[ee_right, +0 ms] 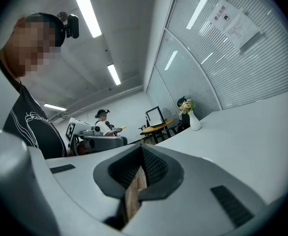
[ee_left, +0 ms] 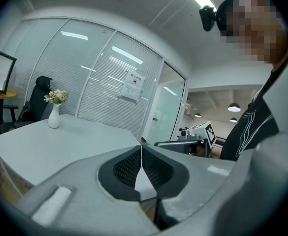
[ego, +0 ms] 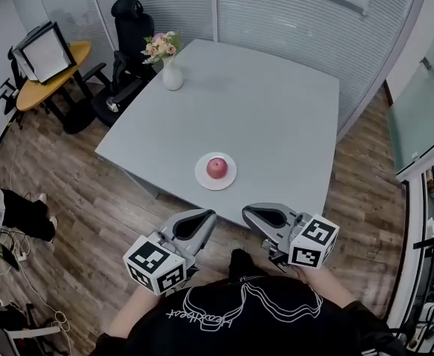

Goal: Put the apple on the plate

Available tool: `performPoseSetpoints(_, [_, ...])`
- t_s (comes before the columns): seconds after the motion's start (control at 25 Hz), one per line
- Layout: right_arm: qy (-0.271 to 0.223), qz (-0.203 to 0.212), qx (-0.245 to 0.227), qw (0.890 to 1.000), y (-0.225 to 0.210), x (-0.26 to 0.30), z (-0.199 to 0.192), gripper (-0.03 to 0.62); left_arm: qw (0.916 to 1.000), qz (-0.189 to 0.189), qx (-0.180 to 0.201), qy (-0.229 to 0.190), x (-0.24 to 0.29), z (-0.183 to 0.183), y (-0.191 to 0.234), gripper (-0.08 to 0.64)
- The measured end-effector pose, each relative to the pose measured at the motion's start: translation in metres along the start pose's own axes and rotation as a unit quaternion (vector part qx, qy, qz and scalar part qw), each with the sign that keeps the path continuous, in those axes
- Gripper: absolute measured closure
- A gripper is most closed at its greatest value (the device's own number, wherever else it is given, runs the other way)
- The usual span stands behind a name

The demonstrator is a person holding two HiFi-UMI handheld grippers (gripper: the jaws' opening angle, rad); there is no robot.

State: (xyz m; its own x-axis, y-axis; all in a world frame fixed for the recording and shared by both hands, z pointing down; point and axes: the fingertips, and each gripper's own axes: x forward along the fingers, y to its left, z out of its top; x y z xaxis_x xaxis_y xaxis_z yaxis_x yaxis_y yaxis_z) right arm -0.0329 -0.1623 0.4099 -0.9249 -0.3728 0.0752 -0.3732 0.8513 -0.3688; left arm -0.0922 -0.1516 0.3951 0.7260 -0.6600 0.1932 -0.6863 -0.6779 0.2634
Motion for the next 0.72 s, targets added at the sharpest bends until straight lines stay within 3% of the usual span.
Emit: performPoseSetpoints(0.72, [-0.001,-0.029,0.011,1.000,-0.010,-0.007,-0.011,0.583,0.9999,0.009,-0.009,0.003,0.004,-0.012,0.004,0.541])
